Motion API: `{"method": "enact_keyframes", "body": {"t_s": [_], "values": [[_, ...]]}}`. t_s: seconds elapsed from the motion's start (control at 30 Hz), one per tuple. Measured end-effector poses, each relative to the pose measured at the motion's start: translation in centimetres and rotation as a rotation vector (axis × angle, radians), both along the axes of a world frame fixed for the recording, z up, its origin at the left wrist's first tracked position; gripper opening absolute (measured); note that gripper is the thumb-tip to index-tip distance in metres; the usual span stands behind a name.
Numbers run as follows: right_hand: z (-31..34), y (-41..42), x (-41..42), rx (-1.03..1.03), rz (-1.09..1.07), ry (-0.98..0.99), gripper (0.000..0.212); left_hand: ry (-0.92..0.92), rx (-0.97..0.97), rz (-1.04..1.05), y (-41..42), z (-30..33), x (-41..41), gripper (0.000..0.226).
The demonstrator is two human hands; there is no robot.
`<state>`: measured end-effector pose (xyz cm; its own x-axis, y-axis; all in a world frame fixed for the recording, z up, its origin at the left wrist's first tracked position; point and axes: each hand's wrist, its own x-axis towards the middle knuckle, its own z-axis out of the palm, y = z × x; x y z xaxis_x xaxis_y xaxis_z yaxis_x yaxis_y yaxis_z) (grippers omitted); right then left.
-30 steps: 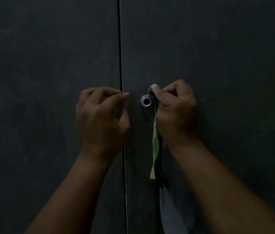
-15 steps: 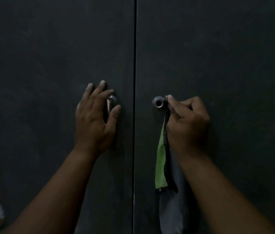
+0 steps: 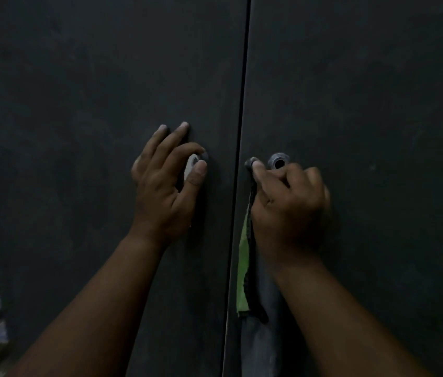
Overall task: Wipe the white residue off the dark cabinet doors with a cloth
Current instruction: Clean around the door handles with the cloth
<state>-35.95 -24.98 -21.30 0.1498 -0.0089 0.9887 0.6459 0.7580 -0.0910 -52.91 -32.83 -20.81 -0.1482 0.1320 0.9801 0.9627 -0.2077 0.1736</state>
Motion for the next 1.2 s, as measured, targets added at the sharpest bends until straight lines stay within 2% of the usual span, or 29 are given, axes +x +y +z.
{"method": "enact_keyframes", "body": {"t_s": [0.2,0.4,0.53,0.67,0.9,1.07,1.2], "values": [[-3.8,-0.6,-0.6,0.035,0.01,-0.149,0.014,0.142,0.032,0.052,-0.3,-0.1,-2.6,0.042],[0.3,-0.8,-2.7,0.08,-0.001,-0.097,0.012,0.142,0.001,0.323,-0.3,-0.2,-5.5,0.049],[-0.8,-1.4,-3.9,0.023,0.003,-0.112,0.014,0.168,0.008,0.415,0.3,-0.7,-5.7,0.055],[-3.0,-1.7,-3.5,0.071,-0.002,-0.234,0.014,0.175,0.02,0.429,0.5,-0.9,-6.0,0.057],[-1.6,-1.8,-4.0,0.024,0.033,-0.141,0.015,0.183,0.012,0.433,0.5,-1.0,-6.1,0.057],[-2.2,-1.5,-3.2,0.062,0.029,-0.263,0.015,0.188,0.016,0.447,0.6,-1.1,-6.2,0.057],[1.7,-1.0,-3.7,0.043,0.018,-0.081,0.014,0.191,0.018,0.448,0.6,-1.0,-6.3,0.057]]}}
